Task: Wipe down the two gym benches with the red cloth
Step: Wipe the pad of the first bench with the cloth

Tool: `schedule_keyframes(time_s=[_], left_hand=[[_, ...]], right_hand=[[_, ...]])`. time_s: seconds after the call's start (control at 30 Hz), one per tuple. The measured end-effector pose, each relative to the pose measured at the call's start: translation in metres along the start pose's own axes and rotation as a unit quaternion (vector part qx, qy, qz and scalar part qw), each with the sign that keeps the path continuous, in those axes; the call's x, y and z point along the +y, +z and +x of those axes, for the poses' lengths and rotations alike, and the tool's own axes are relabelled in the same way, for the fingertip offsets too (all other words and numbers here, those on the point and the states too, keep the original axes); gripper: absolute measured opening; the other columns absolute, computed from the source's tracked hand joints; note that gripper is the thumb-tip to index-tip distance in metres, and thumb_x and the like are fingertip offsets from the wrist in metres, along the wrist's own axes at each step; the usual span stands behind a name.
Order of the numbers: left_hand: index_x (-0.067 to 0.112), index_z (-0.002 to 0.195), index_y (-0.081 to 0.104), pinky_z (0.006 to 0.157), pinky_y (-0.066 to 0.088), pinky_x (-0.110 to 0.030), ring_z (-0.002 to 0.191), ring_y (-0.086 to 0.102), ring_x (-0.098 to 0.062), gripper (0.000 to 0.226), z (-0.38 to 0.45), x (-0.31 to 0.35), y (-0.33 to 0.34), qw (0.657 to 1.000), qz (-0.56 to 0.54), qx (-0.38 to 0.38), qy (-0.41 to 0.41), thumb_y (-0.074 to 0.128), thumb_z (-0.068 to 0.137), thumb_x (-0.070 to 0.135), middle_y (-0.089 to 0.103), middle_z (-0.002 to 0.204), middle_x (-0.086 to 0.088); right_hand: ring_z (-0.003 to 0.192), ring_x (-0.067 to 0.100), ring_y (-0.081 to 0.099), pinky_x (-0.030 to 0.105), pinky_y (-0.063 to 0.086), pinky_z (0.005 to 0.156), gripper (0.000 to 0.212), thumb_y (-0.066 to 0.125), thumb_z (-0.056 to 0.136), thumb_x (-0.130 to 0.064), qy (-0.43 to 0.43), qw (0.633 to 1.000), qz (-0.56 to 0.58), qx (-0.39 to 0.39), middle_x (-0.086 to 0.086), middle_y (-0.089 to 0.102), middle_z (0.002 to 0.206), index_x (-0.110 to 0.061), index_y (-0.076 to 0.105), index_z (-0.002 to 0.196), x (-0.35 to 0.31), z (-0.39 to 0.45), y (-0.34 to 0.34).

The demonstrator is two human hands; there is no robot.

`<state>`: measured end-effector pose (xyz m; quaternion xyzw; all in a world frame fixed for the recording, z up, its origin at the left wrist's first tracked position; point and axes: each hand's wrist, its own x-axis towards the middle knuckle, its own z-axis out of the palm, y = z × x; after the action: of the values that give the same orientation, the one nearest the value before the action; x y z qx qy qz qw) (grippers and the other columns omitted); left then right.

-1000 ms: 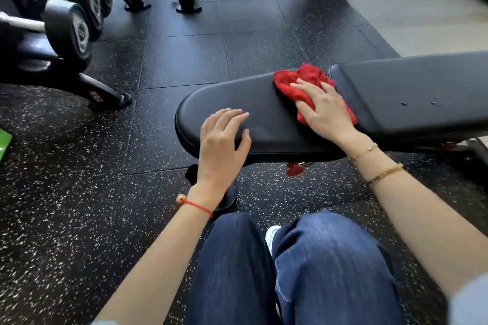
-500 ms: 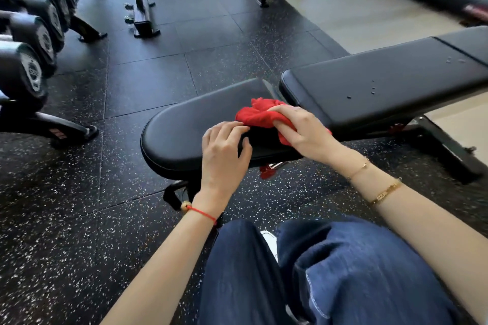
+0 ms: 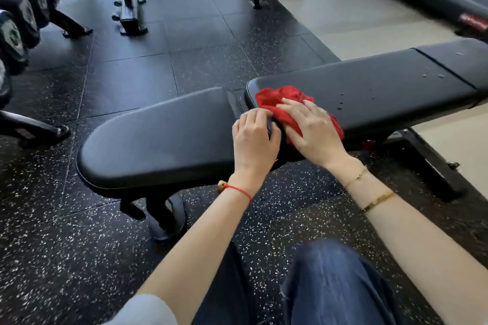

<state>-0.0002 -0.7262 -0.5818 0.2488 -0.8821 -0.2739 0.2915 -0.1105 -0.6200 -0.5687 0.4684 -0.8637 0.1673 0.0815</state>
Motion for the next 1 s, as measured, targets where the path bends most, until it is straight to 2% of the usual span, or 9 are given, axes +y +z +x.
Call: schedule_keyframes(time_s=[0.23,0.43,0.53,0.63,0.83,1.0], left_hand=[[0.018,0.121,0.065,0.110,0.035,-0.037,0.124,0.052,-0.020,0.031,0.002,-0.005,0.015,0.995,0.099,0.013,0.014,0.059,0.092,0.027,0.063,0.127,0.003],[0.018,0.123,0.067,0.110,0.037,-0.039,0.125,0.053,-0.020,0.033,0.001,-0.009,0.015,0.992,0.126,0.011,0.018,0.062,0.091,0.028,0.064,0.130,0.005],[0.019,0.121,0.068,0.110,0.038,-0.039,0.124,0.054,-0.021,0.033,0.002,-0.008,0.015,0.988,0.149,0.002,0.026,0.062,0.091,0.029,0.065,0.128,0.006],[0.020,0.120,0.068,0.108,0.039,-0.040,0.121,0.056,-0.020,0.033,0.002,-0.008,0.017,0.987,0.160,0.005,0.027,0.062,0.090,0.031,0.066,0.125,0.007],[0.022,0.121,0.068,0.107,0.041,-0.040,0.120,0.057,-0.018,0.034,0.003,-0.006,0.018,0.987,0.159,0.008,0.031,0.061,0.090,0.033,0.066,0.124,0.009],[0.022,0.120,0.068,0.107,0.042,-0.041,0.121,0.057,-0.019,0.034,0.004,-0.008,0.019,0.989,0.144,0.016,0.027,0.060,0.089,0.036,0.066,0.124,0.008]], right_hand=[[0.139,0.028,0.037,0.041,0.025,0.115,0.046,0.051,0.096,-0.026,0.049,0.999,0.000,-0.019,-0.004,0.042,0.152,-0.022,0.048,0.142,0.068,0.057,-0.010],[0.143,0.024,0.032,0.038,0.015,0.119,0.040,0.053,0.096,-0.023,-0.106,0.989,0.083,-0.057,-0.006,0.051,0.145,-0.021,0.054,0.136,0.059,0.039,-0.005],[0.144,0.018,0.030,0.034,0.012,0.120,0.037,0.053,0.097,-0.025,-0.123,0.984,0.114,-0.066,-0.012,0.051,0.143,-0.025,0.054,0.134,0.079,0.024,-0.014],[0.145,0.018,0.028,0.038,0.012,0.122,0.040,0.052,0.097,-0.028,-0.117,0.985,0.108,-0.072,-0.014,0.048,0.145,-0.029,0.052,0.136,0.094,0.027,-0.018],[0.147,0.023,0.019,0.039,0.006,0.121,0.047,0.044,0.099,-0.035,-0.062,0.992,0.046,-0.103,-0.011,0.034,0.155,-0.030,0.040,0.146,0.079,0.074,-0.006],[0.147,0.024,0.021,0.039,0.006,0.122,0.047,0.043,0.100,-0.036,-0.115,0.984,0.070,-0.114,-0.011,0.035,0.155,-0.030,0.039,0.147,0.054,0.056,-0.001]])
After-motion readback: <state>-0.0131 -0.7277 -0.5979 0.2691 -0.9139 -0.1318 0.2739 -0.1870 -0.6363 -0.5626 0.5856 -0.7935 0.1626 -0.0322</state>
